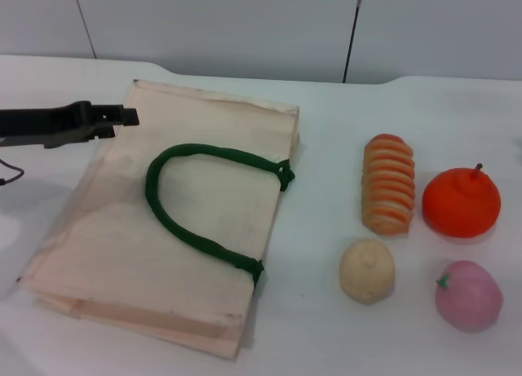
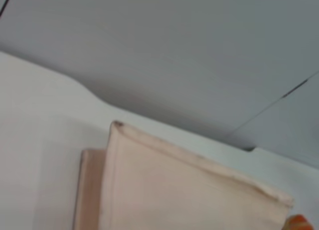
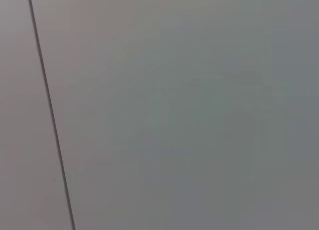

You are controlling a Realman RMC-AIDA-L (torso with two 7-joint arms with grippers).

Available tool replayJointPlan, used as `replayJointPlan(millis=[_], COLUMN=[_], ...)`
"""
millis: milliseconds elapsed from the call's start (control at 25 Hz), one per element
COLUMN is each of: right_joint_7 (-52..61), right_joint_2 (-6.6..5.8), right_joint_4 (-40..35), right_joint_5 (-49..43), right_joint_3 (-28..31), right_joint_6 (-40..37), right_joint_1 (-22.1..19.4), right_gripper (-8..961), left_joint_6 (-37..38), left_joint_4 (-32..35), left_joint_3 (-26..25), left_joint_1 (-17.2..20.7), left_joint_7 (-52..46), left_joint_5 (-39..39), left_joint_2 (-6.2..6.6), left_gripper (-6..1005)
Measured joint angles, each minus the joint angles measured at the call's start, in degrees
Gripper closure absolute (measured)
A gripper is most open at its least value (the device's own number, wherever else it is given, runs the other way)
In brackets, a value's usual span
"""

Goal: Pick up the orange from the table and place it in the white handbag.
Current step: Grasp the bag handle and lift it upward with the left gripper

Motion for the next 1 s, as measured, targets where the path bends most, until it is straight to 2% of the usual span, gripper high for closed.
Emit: replayJointPlan(millis=[240,600,760,1000], right_joint_7=[0.0,0.0,0.0,0.0], right_joint_2=[0.0,0.08,0.09,0.15], right_joint_4=[-0.1,-0.1,-0.1,-0.1], right_joint_5=[0.0,0.0,0.0,0.0], right_joint_3=[0.6,1.0,1.0,1.0], right_joint_6=[0.0,0.0,0.0,0.0], right_joint_1=[0.0,0.1,0.1,0.2], right_gripper=[180,180,180,180], left_joint_6=[-0.1,-2.8,-6.2,-10.2], left_joint_4=[-1.0,0.8,4.0,10.8], left_joint_3=[0.1,0.1,0.1,0.1], left_joint_1=[-2.7,-5.4,-6.4,-7.2], left_joint_7=[-2.9,-4.1,-4.5,-4.7], left_joint_5=[7.6,14.6,16.8,18.2], left_joint_2=[0.22,0.29,0.61,2.02], left_gripper=[371,373,373,374])
